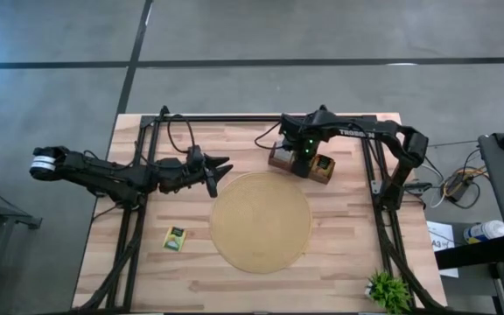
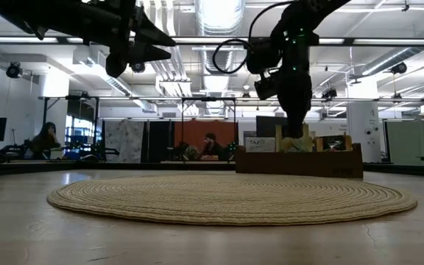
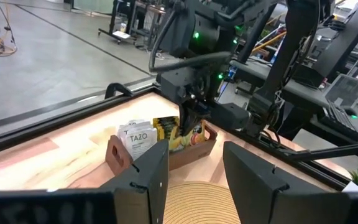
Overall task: Pick & Place Tea
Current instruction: Put the lemon tea bag into the middle section of the wooden organizer
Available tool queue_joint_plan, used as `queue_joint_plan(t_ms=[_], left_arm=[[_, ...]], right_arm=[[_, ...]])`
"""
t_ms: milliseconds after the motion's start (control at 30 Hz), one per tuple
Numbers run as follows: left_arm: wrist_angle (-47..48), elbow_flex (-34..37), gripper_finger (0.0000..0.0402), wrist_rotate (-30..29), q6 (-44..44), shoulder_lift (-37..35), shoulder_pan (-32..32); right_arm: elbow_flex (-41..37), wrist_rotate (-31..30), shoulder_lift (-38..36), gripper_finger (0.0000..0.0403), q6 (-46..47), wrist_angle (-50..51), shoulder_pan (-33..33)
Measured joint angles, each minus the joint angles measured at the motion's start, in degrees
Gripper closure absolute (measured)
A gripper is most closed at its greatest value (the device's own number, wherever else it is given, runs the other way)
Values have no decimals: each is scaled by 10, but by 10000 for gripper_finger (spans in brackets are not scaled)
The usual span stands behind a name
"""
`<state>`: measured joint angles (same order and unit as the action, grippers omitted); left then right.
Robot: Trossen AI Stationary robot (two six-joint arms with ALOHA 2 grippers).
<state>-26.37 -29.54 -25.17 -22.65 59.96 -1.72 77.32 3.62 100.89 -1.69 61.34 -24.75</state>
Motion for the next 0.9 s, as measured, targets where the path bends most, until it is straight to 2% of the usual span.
queue_joint_plan(t_ms=[400, 533, 900], left_arm=[[5, 0, 255, 0, -3, 0, 2], [6, 0, 255, 0, -1, 0, 3], [23, 0, 255, 0, 0, 0, 5]], right_arm=[[-27, -42, 0, 394, 0, -7, 0], [-26, -87, -2, 394, -2, -7, 0], [-26, -68, -4, 394, -2, -5, 0]])
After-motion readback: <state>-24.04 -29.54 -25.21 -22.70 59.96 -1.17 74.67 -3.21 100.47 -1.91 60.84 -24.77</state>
